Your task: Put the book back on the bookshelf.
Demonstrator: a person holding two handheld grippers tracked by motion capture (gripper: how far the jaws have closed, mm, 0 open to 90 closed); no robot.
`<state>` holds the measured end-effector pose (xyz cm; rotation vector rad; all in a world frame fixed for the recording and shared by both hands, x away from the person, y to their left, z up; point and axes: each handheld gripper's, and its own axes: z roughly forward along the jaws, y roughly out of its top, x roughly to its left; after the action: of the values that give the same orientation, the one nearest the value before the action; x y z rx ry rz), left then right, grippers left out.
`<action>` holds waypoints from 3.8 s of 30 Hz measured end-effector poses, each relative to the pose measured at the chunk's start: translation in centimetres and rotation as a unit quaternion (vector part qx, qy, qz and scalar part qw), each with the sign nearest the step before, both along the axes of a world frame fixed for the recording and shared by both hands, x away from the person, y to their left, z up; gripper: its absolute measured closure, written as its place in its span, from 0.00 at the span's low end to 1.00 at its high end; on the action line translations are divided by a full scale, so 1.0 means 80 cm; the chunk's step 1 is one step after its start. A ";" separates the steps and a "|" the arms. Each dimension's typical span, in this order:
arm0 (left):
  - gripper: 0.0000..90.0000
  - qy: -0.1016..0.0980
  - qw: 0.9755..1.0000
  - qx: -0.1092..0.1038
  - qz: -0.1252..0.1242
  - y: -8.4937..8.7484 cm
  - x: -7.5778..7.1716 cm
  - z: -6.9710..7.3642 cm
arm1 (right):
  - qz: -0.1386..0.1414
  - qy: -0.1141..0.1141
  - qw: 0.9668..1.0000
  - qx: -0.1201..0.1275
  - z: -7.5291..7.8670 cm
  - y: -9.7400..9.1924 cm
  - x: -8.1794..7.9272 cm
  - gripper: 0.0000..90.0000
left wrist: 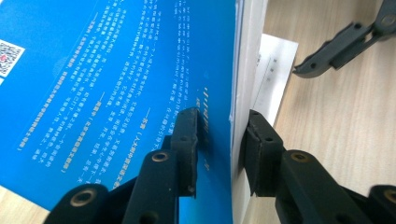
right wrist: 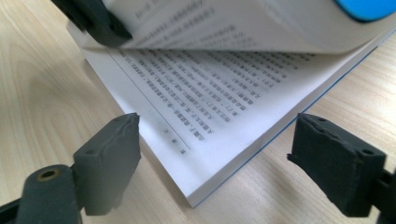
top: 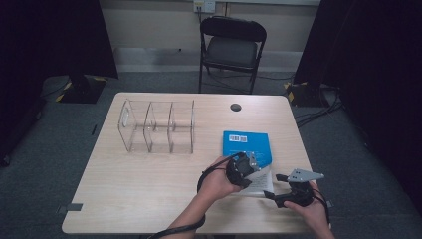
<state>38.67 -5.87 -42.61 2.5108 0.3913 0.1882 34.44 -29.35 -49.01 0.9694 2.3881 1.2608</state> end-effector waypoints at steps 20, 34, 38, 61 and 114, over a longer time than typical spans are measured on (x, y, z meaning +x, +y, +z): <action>0.81 0.023 0.999 0.023 0.021 0.003 0.012 0.043 | 0.012 0.015 1.000 -0.018 -0.009 0.012 -0.002 0.14; 0.82 0.038 0.998 0.031 0.030 0.005 0.023 0.067 | 0.019 0.028 0.999 -0.039 -0.011 0.022 0.000 0.14; 0.83 0.042 0.998 0.035 0.033 0.004 0.026 0.076 | 0.019 0.029 0.999 -0.042 -0.012 0.024 0.000 0.14; 0.84 0.054 0.997 0.041 0.044 0.006 0.034 0.107 | -0.001 0.013 0.999 -0.049 -0.011 0.026 -0.003 0.14; 0.84 0.042 0.998 0.040 0.023 0.008 0.002 0.103 | 0.002 -0.125 0.992 0.013 0.017 0.025 0.017 0.14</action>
<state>38.79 -5.26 -34.41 2.5959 0.4860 0.1186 35.82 -27.32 -47.65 0.7633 2.1859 1.3321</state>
